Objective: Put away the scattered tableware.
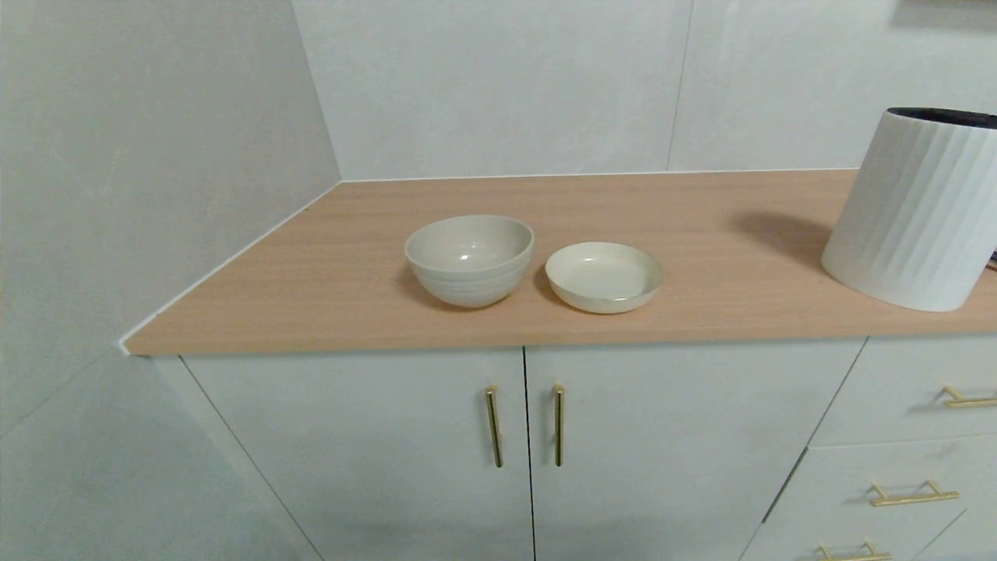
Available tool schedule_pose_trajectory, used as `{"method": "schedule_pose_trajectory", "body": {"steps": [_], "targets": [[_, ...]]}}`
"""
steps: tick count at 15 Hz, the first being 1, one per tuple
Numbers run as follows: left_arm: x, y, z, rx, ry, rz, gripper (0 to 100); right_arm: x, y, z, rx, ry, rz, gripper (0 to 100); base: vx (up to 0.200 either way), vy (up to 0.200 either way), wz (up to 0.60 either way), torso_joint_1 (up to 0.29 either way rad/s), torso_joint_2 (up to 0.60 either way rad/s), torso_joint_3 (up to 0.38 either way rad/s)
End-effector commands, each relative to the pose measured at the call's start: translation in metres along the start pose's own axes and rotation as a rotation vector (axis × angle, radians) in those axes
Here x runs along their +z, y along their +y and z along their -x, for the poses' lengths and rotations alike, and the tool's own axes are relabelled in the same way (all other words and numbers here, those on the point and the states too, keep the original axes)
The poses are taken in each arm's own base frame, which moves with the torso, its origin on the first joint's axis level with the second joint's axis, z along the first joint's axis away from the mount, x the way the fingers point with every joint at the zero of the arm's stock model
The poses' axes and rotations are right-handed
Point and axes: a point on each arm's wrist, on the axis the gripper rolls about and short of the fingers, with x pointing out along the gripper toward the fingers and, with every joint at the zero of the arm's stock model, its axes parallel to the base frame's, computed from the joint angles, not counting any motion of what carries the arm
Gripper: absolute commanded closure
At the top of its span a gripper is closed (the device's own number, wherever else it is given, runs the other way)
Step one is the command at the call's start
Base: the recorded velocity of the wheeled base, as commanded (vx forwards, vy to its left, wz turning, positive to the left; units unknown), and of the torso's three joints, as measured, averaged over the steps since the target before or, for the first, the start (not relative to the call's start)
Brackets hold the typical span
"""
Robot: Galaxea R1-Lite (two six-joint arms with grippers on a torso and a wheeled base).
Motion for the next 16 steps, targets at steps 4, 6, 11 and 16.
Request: {"method": "schedule_pose_trajectory", "body": {"steps": [4, 6, 11, 16], "targets": [[0.0000, 0.0000, -0.0001, 0.000, 0.002, 0.002, 0, 0.0002, 0.0000, 0.0000, 0.000, 0.000, 0.000, 0, 0.000, 0.000, 0.00, -0.156, 0.46, 0.303], [0.0000, 0.0000, -0.0001, 0.000, 0.002, 0.000, 0, 0.0002, 0.0000, 0.0000, 0.000, 0.000, 0.000, 0, 0.000, 0.000, 0.00, -0.132, 0.45, 0.322], [0.0000, 0.0000, -0.0001, 0.000, 0.002, 0.000, 0, -0.0002, 0.0000, -0.0001, 0.000, 0.002, 0.000, 0, 0.000, 0.000, 0.00, -0.066, 0.28, 0.204], [0.0000, 0.0000, -0.0001, 0.000, 0.002, 0.002, 0, -0.0002, 0.0000, -0.0001, 0.002, 0.002, 0.002, 0, 0.000, 0.000, 0.00, 0.000, 0.00, 0.000]]}}
